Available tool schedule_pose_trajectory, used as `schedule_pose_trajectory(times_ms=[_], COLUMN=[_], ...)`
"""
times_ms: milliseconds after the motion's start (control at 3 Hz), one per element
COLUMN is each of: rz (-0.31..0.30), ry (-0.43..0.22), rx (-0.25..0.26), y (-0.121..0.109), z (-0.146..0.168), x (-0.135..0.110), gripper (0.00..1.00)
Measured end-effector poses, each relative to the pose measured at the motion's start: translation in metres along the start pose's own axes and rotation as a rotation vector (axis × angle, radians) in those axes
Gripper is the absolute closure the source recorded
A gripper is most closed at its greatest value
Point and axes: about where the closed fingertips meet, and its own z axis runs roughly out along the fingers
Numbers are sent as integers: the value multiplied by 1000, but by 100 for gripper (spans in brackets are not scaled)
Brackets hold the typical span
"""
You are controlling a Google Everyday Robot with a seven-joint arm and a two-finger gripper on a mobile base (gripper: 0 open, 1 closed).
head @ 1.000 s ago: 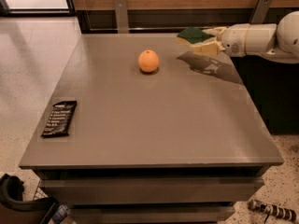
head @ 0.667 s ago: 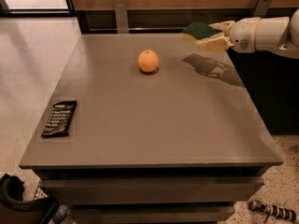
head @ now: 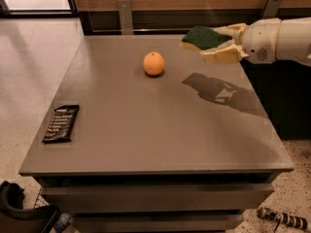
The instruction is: Move sponge near rxbar chocolate
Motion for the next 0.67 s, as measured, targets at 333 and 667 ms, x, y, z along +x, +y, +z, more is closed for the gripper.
schedule_pose_trajectory(times_ms=[333, 667], rz=[-12, -1], ry=[-10, -25], rx=[-56, -163], y=[51, 125], z=[1, 19], x=[-14, -31], gripper=[100, 100])
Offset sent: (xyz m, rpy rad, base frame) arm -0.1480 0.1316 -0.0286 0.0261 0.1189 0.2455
